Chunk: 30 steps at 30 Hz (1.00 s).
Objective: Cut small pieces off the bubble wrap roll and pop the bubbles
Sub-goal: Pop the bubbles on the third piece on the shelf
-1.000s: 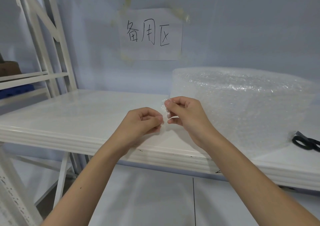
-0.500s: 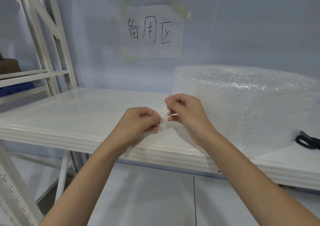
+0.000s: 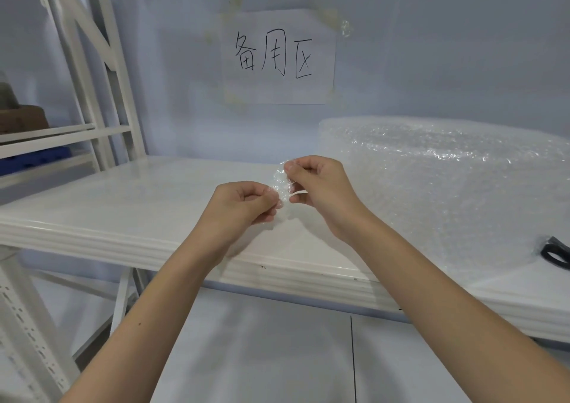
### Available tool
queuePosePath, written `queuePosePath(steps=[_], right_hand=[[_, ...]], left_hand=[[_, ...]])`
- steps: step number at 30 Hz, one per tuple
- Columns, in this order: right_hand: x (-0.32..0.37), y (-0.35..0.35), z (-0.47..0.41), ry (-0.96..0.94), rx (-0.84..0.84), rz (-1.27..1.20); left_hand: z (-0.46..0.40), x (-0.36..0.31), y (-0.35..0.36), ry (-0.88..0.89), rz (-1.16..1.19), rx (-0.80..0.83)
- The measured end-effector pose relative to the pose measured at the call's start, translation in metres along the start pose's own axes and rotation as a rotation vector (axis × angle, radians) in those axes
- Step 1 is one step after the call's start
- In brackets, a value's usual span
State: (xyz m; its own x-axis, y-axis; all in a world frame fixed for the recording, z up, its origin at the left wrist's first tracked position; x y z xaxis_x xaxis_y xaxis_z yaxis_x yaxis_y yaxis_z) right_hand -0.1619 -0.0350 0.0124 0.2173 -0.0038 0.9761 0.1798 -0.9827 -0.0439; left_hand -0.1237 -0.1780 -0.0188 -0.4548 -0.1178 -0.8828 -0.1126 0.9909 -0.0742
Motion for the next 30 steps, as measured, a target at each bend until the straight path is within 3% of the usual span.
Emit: queuePosePath(steps=[16, 23, 30], right_hand=[[-0.019, 0.054, -0.049, 0.191, 0.145, 0.044], [-0.016, 0.064, -0.068, 0.172, 0.152, 0.085], [-0.019, 0.083, -0.088, 0.078, 0.153, 0.417]], left_hand=[[-0.025, 0.002, -0.059, 0.004, -0.092, -0.092], [-0.03, 0.016, -0.085, -0.049, -0.136, -0.114], [-0.036, 0.027, -0.103, -0.07, -0.341, -0.107]])
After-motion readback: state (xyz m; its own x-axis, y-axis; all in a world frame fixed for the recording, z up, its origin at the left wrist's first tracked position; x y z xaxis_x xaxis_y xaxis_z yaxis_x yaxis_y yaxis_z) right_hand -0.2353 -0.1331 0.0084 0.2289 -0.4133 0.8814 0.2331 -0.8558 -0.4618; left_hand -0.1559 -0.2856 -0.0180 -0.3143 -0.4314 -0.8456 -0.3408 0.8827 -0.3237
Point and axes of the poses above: each hand's wrist, its own z-axis away from the middle knuckle, its own y-axis out of the palm, x = y × z, the point moved 9 cm from there along -z, towards the middle knuckle, and after that the axes turned 10 degrees about y, right-handed, at the moved point
